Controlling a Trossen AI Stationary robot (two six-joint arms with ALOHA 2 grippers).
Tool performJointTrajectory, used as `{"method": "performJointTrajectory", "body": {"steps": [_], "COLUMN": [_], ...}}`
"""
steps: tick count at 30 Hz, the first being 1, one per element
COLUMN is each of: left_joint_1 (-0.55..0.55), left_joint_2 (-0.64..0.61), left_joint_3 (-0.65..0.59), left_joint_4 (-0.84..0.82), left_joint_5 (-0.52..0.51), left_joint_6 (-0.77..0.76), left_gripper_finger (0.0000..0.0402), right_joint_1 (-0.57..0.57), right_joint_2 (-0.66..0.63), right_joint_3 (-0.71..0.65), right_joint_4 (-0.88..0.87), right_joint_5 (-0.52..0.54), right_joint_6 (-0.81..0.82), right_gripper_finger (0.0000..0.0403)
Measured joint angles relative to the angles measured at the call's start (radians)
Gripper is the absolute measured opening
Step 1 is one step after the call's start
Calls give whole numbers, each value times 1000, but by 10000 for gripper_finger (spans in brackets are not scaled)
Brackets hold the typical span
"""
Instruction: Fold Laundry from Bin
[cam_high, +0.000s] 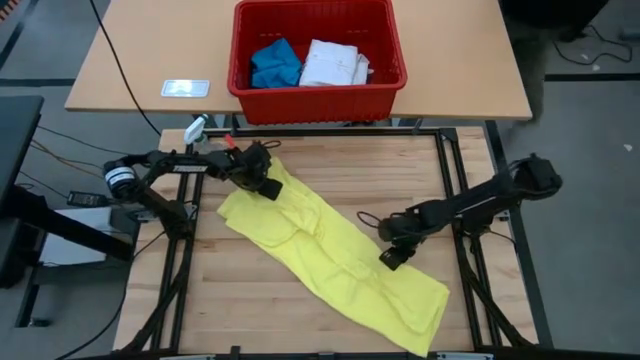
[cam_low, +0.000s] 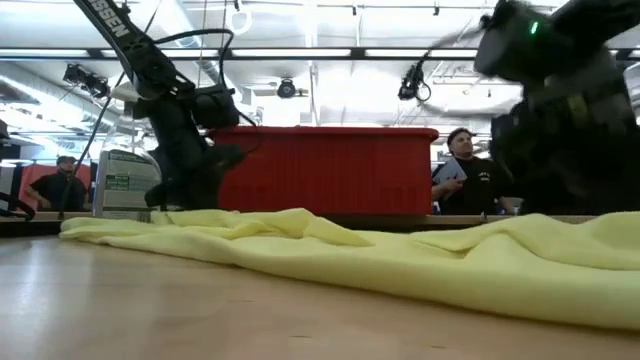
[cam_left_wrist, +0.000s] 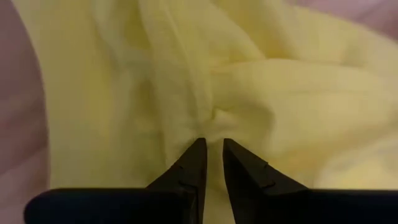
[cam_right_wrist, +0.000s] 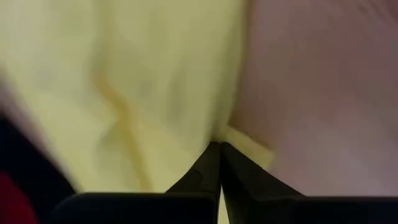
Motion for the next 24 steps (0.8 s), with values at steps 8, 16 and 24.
{"method": "performJointTrajectory", "body": {"steps": [8, 16, 24], "left_joint_1": [-106, -420, -752], "left_joint_2": [-66, -69, -8], "left_joint_3": [75, 76, 74], "left_joint_4": [-20, 24, 157], "left_joint_5": [34, -120, -432], "left_joint_6": [-37, -374, -900], "left_gripper_finger": [56, 56, 50], "right_joint_1": [-23, -123, -226], "right_joint_2": [-203, -138, 115], "right_joint_3": [3, 3, 4], "right_joint_4": [-10, 52, 400], "right_joint_5": [74, 119, 19], "right_joint_6": [-16, -358, -697], "right_gripper_finger": [18, 11, 11]}}
